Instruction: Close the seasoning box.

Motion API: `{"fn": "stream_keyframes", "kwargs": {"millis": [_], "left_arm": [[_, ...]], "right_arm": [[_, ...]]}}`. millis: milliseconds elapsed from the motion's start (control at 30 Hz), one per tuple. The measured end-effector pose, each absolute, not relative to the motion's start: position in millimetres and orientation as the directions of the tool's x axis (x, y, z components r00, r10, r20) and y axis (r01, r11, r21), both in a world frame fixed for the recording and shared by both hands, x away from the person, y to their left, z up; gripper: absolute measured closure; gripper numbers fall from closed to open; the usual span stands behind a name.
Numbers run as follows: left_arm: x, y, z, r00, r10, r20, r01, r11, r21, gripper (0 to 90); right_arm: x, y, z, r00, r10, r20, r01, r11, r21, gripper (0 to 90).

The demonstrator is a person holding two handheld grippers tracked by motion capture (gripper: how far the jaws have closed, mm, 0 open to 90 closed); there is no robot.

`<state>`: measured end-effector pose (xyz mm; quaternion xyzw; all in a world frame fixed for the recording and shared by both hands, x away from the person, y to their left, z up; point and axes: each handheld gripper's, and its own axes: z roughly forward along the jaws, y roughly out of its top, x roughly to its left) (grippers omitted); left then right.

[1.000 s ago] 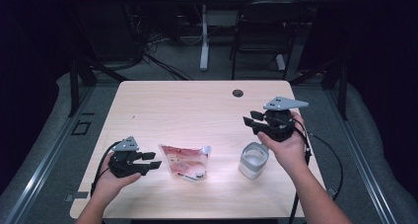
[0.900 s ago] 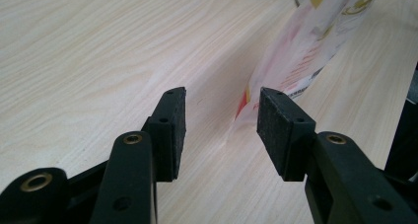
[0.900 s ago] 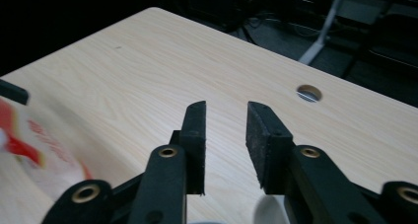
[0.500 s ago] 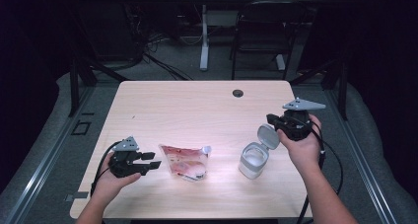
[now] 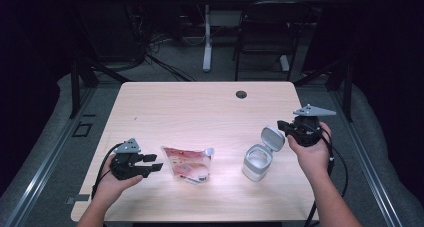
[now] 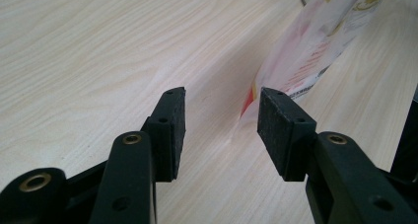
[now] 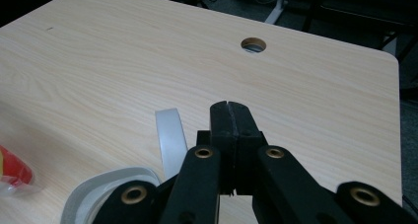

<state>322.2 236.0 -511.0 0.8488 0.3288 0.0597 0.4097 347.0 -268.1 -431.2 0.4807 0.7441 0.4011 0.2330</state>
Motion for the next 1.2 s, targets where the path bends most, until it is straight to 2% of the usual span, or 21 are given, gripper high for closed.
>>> {"fn": "stream_keyframes", "kwargs": {"millis": [833, 1200], "left_arm": [[323, 237, -512, 0.773, 0.612, -0.170, 0.515, -0.448, 0.731, 53.9], [323, 238, -514, 0.766, 0.621, -0.169, 0.516, -0.436, 0.737, 53.9]], "right_arm": [[319, -247, -440, -0.514, 0.855, 0.068, 0.499, 0.234, 0.834, 90.0], [308, -245, -451, -0.512, 0.856, 0.075, 0.494, 0.221, 0.841, 90.0]]}}
